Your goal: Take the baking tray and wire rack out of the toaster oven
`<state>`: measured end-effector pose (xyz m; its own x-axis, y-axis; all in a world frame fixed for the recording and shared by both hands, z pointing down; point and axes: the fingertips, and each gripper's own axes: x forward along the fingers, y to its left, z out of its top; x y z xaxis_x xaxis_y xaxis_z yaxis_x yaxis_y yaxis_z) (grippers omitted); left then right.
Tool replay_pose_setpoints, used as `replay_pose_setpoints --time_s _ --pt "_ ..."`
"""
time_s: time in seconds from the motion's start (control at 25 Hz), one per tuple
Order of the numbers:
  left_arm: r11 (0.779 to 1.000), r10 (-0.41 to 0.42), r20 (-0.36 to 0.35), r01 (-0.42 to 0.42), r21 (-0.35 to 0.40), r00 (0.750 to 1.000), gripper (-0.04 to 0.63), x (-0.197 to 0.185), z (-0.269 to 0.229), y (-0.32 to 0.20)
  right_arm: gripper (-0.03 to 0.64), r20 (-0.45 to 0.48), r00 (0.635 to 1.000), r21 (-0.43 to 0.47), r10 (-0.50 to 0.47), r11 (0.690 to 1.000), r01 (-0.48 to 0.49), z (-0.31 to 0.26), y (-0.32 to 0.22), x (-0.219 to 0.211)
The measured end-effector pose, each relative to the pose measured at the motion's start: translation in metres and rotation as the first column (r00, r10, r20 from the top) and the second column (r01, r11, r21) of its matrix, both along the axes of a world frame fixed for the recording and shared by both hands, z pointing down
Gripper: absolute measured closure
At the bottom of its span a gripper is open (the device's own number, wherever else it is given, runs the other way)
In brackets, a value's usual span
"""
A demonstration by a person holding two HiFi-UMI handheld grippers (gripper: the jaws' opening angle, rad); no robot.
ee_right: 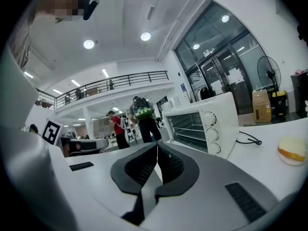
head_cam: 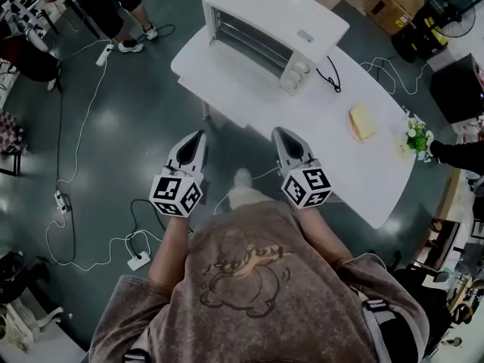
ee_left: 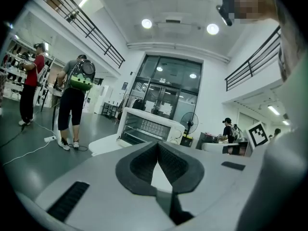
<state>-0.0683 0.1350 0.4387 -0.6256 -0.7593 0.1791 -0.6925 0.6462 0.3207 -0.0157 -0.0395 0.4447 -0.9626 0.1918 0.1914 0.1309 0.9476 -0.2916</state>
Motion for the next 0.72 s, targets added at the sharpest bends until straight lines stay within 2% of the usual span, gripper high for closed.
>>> replay_pose_setpoints --time_s 0.48,0.72 --pt "0.999 -0.038 -0.012 0.038 0.023 0.999 0.592 -0.080 0.000 -0.038 0.615 -0.011 0.999 -0.061 -0.043 0.997 0.042 0.009 -0.026 -0.074" --pt "0.999 -0.024 -0.039 0.025 0.041 0.999 0.592 -0.117 0.002 -0.044 0.615 -0.047 0.999 -0.127 0.018 0.992 -0.024 0.020 -0.036 -0.102"
